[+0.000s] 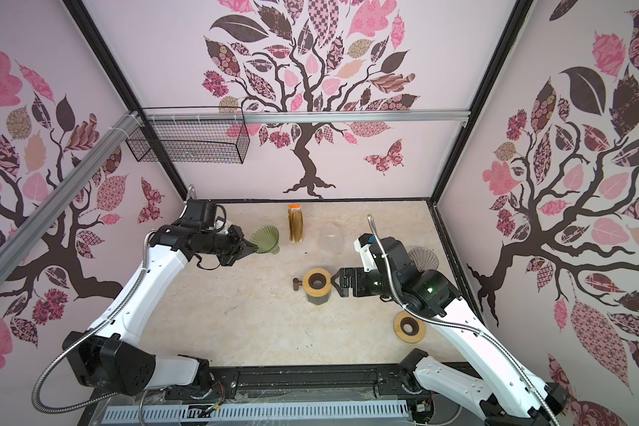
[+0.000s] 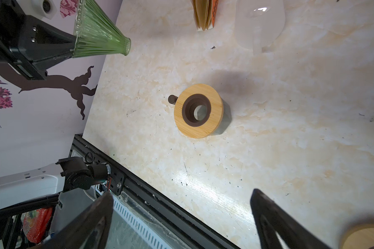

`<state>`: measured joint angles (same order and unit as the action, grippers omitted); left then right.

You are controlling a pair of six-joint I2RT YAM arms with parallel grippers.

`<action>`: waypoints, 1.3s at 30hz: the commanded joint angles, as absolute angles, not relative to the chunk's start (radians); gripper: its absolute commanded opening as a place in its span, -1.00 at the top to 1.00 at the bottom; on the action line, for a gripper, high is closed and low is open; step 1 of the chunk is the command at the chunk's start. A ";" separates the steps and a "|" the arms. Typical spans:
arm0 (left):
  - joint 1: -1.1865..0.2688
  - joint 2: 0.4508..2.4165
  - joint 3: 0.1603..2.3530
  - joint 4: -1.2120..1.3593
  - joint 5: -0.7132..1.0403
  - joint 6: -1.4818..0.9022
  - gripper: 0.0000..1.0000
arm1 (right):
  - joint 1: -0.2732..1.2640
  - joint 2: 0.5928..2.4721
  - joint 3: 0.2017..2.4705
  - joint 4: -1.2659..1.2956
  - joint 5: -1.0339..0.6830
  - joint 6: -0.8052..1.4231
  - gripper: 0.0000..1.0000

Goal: Place the coffee filter in the dripper
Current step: 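Lift the green dripper and carry it over the stand on the pitcher, then lower the dripper into the wooden stand while the right gripper reaches to its rim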

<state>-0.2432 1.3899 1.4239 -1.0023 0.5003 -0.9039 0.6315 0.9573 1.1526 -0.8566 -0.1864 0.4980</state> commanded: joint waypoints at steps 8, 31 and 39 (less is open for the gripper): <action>-0.566 1.511 1.627 -1.086 0.382 -0.862 1.00 | 0.626 0.986 1.215 -0.892 -0.119 0.509 -1.00; -0.695 1.701 1.708 -1.111 0.270 -0.802 1.00 | 0.626 0.991 1.183 -0.886 -0.107 0.502 -1.00; -0.695 1.721 1.687 -1.102 0.271 -0.793 1.00 | 0.626 1.008 1.163 -0.860 -0.144 0.470 -1.00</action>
